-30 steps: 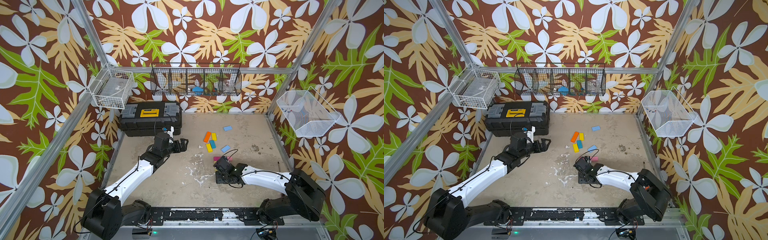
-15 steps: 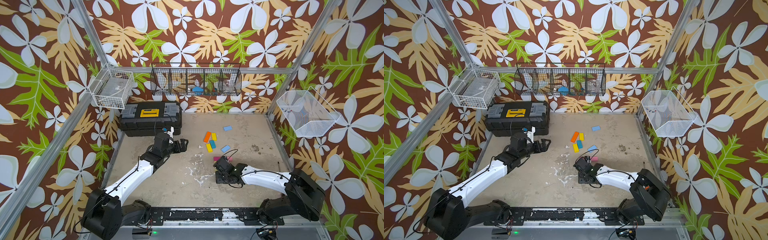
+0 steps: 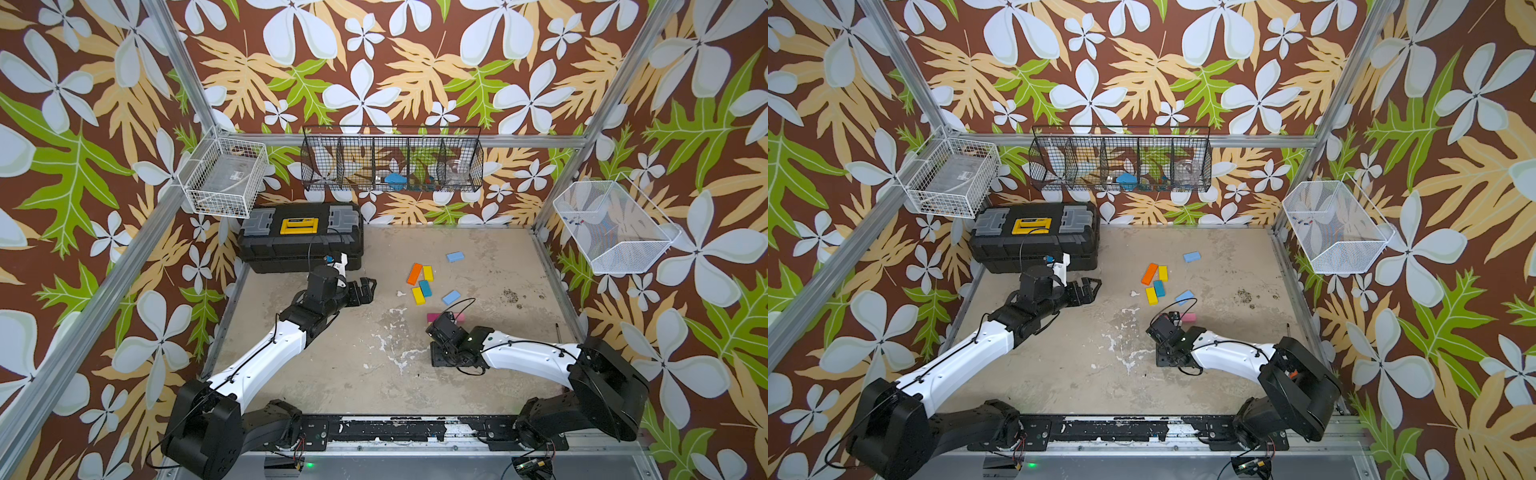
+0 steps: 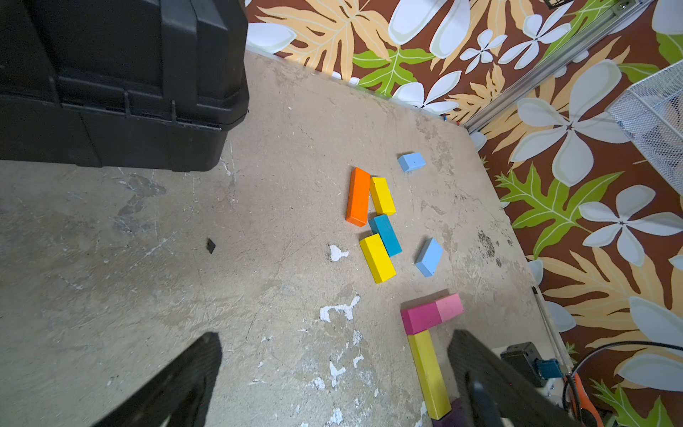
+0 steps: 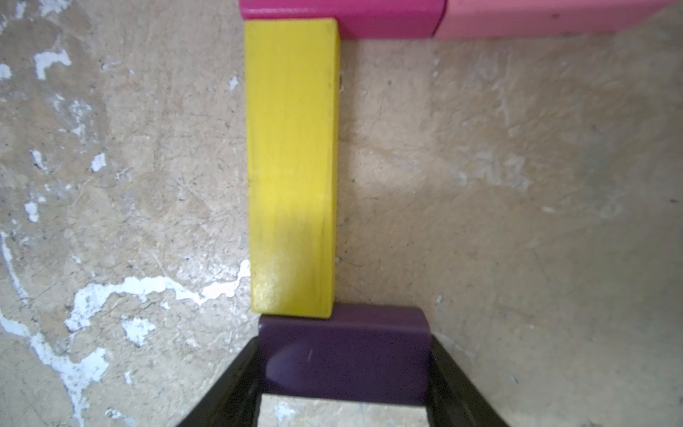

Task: Assemble the letter c with building blocks
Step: Assemble the building block at the center of the board, then pick up the building block from the center of the board.

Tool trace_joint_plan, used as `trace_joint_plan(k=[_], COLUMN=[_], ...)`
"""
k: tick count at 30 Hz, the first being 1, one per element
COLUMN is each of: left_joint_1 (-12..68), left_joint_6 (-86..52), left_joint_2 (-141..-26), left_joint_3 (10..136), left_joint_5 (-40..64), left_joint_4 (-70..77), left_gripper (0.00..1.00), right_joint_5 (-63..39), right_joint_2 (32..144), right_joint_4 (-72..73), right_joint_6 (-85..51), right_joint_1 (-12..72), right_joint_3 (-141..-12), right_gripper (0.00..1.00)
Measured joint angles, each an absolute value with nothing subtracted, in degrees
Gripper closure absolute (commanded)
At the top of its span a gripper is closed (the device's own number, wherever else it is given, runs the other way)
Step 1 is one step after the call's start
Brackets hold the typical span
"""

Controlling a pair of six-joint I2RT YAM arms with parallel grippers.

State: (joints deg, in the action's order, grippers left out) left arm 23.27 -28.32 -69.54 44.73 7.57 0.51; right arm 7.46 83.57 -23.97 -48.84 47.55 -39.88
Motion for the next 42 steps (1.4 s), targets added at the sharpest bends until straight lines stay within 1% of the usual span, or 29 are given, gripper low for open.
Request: trace_joint_plan(k=[9,14,17,21,26,30,36,42], left_joint_1=[23.3,23.3,23.3,23.2,23.1,22.7,22.1,21.8], left_joint_6=[-28.3,-28.3,-28.3,-28.3,-28.3,-28.1,-27.2,-27.0], left_joint_2=[-69.5,-69.5,-69.7,-70.9,-71.9,-72.4,-72.4,-72.7], left_joint_3=[44.6,44.7,45.4,46.8,47.9,49.1,49.1,48.4], left_joint_5=[7.6,7.7,7.7,7.4,6.6,6.5,6.7,8.0], left_joint_4=[0.6,0.6,0.6,0.5,-0.4,-1.9,-2.5,-2.5], left_gripper=[0.00,0.00,0.00,0.00,0.00,0.00,0.00,0.00], right_joint_5=[7.2,7.3,7.3,7.2,5.9,4.3,3.3,3.0], right_joint_2=[82.6,78.8,77.0,77.3,82.6,88.5,97.2,101.3], right_joint_4=[-25.0,-27.5,-28.9,-30.0,-30.0,-30.0,-30.7,-31.3], right_joint_6=[-48.8,-48.2,-46.7,-43.0,-38.3,-34.9,-27.4,-20.2], right_joint_1=[47.5,47.3,44.6,37.4,28.0,22.6,19.4,18.8], right_joint_3=[-40.7,-44.2,-48.7,-55.7,-63.9,-68.8,-74.5,-74.4], right_gripper=[0.28,0.27,0.27,0.27,0.27,0.27,0.25,0.24])
